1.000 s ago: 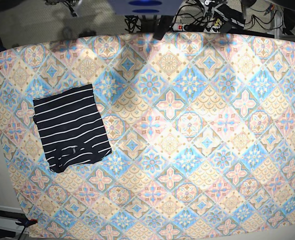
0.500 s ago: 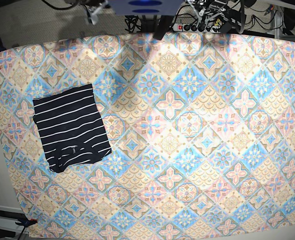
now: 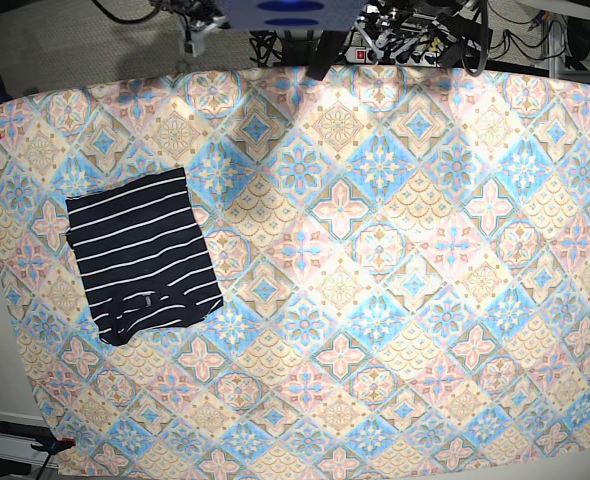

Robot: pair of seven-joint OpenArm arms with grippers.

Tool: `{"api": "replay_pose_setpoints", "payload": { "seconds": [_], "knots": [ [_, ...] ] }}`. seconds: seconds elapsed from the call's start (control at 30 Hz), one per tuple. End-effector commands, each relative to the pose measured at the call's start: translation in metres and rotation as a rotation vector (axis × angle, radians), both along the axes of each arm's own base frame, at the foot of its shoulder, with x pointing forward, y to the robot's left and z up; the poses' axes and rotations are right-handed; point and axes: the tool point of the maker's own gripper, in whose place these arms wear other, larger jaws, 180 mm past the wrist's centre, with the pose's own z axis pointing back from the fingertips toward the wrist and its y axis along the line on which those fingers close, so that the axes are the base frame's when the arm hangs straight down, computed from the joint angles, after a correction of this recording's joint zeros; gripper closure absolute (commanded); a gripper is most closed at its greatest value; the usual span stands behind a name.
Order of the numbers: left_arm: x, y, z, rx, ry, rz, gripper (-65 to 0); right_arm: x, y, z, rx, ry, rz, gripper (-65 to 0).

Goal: Fold the T-shirt properly

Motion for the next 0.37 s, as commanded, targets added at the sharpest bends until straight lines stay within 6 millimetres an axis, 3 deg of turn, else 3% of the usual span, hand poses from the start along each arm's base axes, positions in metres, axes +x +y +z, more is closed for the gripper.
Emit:
{"api": "replay_pose_setpoints", "payload": {
  "seconds": [0.0,0.13,0.27,0.33],
  "knots": [
    [0.002,0.003,0.000,0.006,-0.001,0.032,0.0,-0.009,-0.005,0.000,-0.007,0.014,-0.016,0.0],
    [-0.001,0.002,0.000,0.001,0.005,0.096,0.0,-0.009,0.007,0.001,0.010,0.014,-0.028,0.0],
    [-0.001,-0.002,0.000,-0.006,0.006,0.089,0.0,-0.005,0.006,0.001,0.007,0.004,-0.031,0.0],
    [0.001,-0.002,0.000,-0.006,0.002,0.087,0.0,0.010,0.015,0.001,0.021,-0.021,-0.035,0.0]
  ]
}}
